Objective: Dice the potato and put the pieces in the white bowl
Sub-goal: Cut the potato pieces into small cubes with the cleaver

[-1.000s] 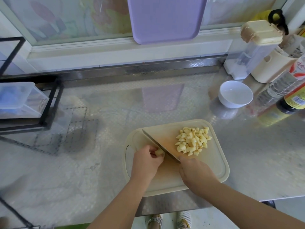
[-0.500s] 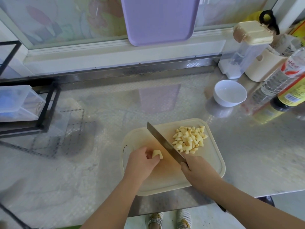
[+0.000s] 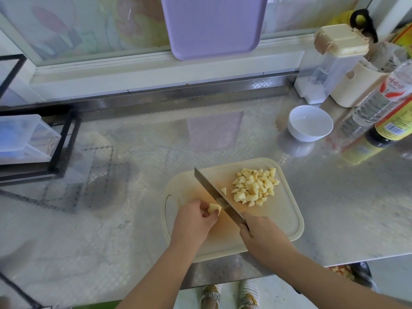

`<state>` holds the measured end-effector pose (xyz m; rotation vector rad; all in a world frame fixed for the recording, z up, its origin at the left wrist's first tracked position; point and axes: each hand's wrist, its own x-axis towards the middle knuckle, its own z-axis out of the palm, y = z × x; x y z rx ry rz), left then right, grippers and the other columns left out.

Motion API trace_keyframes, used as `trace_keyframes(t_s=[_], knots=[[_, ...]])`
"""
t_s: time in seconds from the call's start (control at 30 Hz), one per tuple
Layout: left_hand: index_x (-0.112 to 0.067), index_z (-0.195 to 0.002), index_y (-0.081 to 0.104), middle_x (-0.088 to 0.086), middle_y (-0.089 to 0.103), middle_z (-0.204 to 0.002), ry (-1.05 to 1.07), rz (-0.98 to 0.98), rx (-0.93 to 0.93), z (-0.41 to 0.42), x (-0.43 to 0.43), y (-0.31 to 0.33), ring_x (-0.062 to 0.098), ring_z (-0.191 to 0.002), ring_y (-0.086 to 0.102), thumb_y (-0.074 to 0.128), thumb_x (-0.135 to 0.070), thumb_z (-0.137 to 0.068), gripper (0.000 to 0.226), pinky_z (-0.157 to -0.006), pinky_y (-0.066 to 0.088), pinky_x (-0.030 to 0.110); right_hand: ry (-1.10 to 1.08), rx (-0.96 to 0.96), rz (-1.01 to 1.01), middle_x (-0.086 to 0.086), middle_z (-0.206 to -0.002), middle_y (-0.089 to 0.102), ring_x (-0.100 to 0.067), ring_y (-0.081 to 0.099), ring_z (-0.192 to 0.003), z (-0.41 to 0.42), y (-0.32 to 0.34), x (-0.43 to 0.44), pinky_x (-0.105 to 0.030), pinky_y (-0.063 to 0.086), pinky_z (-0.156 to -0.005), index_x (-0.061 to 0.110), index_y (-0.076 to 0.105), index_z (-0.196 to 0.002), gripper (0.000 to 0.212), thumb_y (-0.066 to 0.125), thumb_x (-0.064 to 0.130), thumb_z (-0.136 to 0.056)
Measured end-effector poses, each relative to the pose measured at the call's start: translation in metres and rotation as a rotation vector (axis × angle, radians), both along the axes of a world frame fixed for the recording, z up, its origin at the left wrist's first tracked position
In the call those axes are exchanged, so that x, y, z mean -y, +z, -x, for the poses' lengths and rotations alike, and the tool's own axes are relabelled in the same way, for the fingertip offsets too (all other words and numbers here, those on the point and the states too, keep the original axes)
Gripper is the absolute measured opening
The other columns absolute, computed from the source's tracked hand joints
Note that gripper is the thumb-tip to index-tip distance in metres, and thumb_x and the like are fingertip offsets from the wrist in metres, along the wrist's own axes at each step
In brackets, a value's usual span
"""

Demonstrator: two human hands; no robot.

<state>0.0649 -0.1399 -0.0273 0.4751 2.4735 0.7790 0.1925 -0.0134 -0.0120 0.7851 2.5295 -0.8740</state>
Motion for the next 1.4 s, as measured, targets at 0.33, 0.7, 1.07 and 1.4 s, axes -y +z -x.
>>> trace_keyframes(t_s=[0.33, 0.7, 1.07, 1.4], knots=[[-0.022, -0.091, 0.066, -0.008, 0.063, -0.072, -0.027, -0.047, -0.029, -0.004, 0.002, -0.007, 0.01, -0.069, 0.061, 0.07, -0.041, -0.084, 0.021, -0.067, 0.054, 0.034, 0.008, 0.016, 0.016, 0.001, -0.077, 0.056, -0.02, 0.059, -0.073, 0.001, -0.002, 0.0, -0.038, 0.052, -0.071, 0.019, 0.05, -0.089, 0.022, 0.037, 0.029, -0.104], [-0.025, -0.087, 0.062, -0.007, 0.063, -0.072, -0.067, -0.032, -0.021, -0.003, 0.004, -0.011, 0.011, -0.067, 0.061, 0.066, -0.044, -0.084, 0.02, -0.064, 0.053, 0.035, 0.002, 0.045, 0.034, -0.001, -0.09, 0.062, -0.017, 0.062, -0.081, 0.02, -0.01, 0.004, -0.035, 0.055, -0.076, 0.022, 0.048, -0.098, 0.011, 0.04, 0.027, -0.104], [-0.032, -0.105, 0.065, -0.013, 0.061, -0.08, -0.19, -0.086, -0.06, -0.001, 0.01, -0.011, 0.004, -0.07, 0.058, 0.064, -0.032, -0.086, 0.019, -0.068, 0.054, 0.029, 0.036, -0.011, -0.025, 0.006, -0.079, 0.053, -0.013, 0.055, -0.072, 0.005, -0.007, -0.023, -0.031, 0.045, -0.067, 0.024, 0.051, -0.099, 0.014, 0.038, 0.028, -0.104], [-0.026, -0.1, 0.064, -0.014, 0.062, -0.087, -0.223, -0.064, -0.147, 0.002, 0.008, -0.013, 0.003, -0.074, 0.058, 0.065, -0.029, -0.088, 0.012, -0.071, 0.053, 0.027, 0.089, -0.038, -0.019, 0.002, -0.08, 0.058, -0.017, 0.059, -0.073, 0.003, -0.003, -0.02, -0.039, 0.053, -0.071, 0.024, 0.052, -0.103, 0.015, 0.038, 0.03, -0.103]])
